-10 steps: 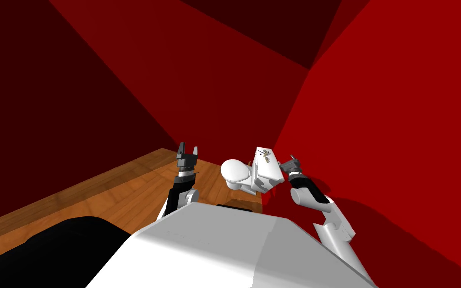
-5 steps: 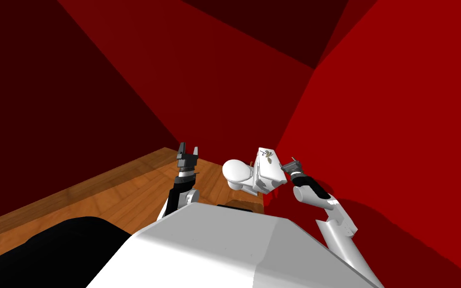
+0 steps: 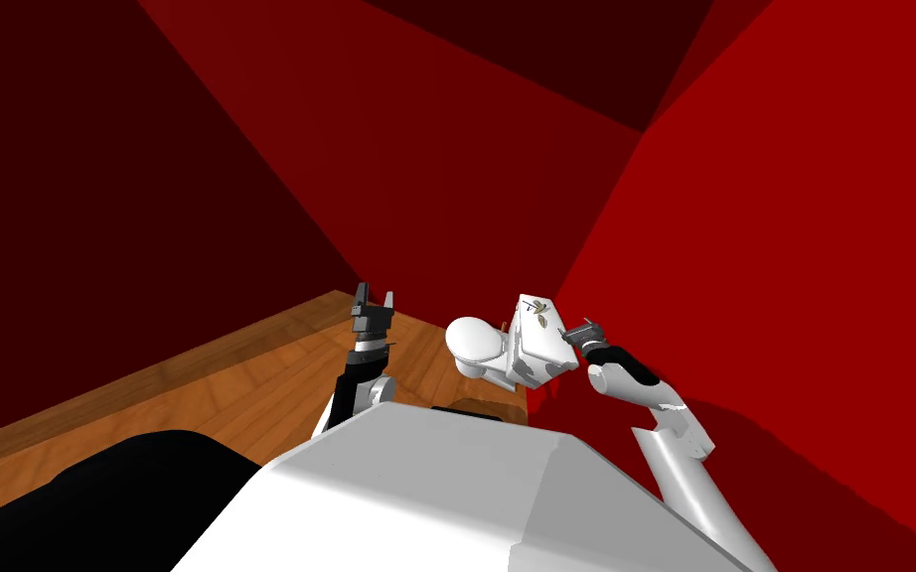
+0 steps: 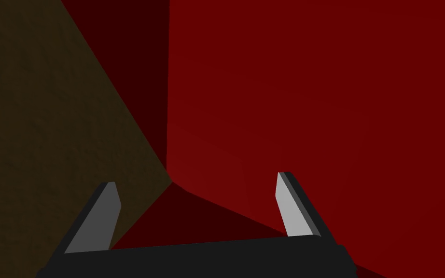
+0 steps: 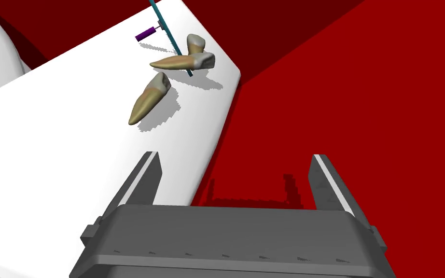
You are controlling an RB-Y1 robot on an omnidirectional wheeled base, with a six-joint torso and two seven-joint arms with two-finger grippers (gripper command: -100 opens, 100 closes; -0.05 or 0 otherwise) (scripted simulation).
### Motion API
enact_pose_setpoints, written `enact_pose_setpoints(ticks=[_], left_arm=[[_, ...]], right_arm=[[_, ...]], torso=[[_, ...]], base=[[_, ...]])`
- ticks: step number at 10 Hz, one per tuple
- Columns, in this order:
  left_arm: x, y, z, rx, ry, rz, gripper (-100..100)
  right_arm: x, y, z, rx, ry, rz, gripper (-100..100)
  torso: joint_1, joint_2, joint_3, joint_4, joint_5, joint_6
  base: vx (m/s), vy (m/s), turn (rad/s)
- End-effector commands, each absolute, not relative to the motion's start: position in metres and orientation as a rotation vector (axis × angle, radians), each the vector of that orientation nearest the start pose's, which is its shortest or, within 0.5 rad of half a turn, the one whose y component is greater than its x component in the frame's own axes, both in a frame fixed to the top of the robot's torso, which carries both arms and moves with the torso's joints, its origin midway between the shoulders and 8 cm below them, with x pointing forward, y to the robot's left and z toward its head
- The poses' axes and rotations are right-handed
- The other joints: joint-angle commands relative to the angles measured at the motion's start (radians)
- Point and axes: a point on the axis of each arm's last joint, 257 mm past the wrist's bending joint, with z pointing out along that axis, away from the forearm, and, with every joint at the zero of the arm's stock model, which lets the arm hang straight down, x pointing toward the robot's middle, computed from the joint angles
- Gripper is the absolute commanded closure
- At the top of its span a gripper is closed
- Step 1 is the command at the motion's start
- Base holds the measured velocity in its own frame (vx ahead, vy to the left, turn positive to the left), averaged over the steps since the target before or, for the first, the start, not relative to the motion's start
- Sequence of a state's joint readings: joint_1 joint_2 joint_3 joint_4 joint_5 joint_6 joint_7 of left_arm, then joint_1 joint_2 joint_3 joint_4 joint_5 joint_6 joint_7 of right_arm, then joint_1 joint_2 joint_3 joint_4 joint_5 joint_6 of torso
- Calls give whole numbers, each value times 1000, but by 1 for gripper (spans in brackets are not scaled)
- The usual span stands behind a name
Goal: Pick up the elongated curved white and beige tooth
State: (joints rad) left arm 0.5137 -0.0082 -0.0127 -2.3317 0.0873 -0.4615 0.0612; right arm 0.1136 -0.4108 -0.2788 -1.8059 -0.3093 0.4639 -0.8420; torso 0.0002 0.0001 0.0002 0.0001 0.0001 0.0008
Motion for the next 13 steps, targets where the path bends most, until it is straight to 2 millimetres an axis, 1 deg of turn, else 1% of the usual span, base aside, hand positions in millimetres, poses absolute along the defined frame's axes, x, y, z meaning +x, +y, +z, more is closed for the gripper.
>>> enact_pose_setpoints(ticks=[1, 2, 3, 4, 5, 6, 7, 8, 9, 10, 11, 12, 13], left_arm=[[338, 286, 36, -740, 532, -1424, 0], [338, 286, 36, -740, 532, -1424, 0], [338, 286, 36, -740, 532, -1424, 0], [338, 286, 36, -740, 532, -1424, 0], [338, 286, 36, -740, 532, -1424, 0], [338, 286, 36, -740, 532, -1424, 0], [338, 286, 36, -740, 532, -1424, 0], [338, 286, 36, -740, 532, -1424, 0], [338, 286, 36, -740, 532, -1424, 0], [338, 286, 36, -740, 532, -1424, 0], [338, 286, 36, -740, 532, -1424, 0], [338, 286, 36, -740, 532, -1424, 0], [338, 286, 36, -740, 532, -1424, 0]], right_arm=[[490, -482, -216, 2056, 548, 1353, -100], [488, -482, -221, 2078, 551, 1333, -100], [489, -496, -224, 2135, 487, 1327, -100], [485, -498, -235, 2172, 483, 1296, -100], [486, -512, -239, 2227, 411, 1287, -100], [481, -513, -248, 2265, 407, 1254, -100], [481, -526, -250, 2317, 330, 1247, -100], [476, -527, -261, 2352, 325, 1211, -100], [474, -540, -264, 2404, 241, 1199, -100], [470, -539, -271, 2430, 238, 1170, -100], [469, -539, -272, 2434, 238, 1166, -100], [465, -552, -278, 2493, 147, 1141, -100], [462, -551, -282, 2510, 147, 1121, -100]], torso=[[0, 0, 0, 0, 0, 0], [0, 0, 0, 0, 0, -1], [0, 0, 0, 0, 0, 0], [0, -1, 0, 0, 0, -1], [0, -1, 0, 0, 0, 0], [1, -1, -1, 0, 0, -1], [0, -1, -1, 0, 0, 0], [0, -2, -1, 0, 0, 0], [0, -1, -1, 0, 0, 0], [0, -2, -1, 0, 0, -1], [0, -2, -1, 0, 0, 0], [0, -1, 0, 0, 0, 0], [0, -1, -1, 0, 0, -1]], base=[[1, 19, 104], [2, 17, 82], [5, 21, 136], [8, 15, 60], [10, 25, 132], [14, 17, 61], [22, 18, 116], [18, 12, 63], [21, 16, 137], [20, 9, 63], [10, 3, -16], [16, 11, 136], [18, 10, 81]])
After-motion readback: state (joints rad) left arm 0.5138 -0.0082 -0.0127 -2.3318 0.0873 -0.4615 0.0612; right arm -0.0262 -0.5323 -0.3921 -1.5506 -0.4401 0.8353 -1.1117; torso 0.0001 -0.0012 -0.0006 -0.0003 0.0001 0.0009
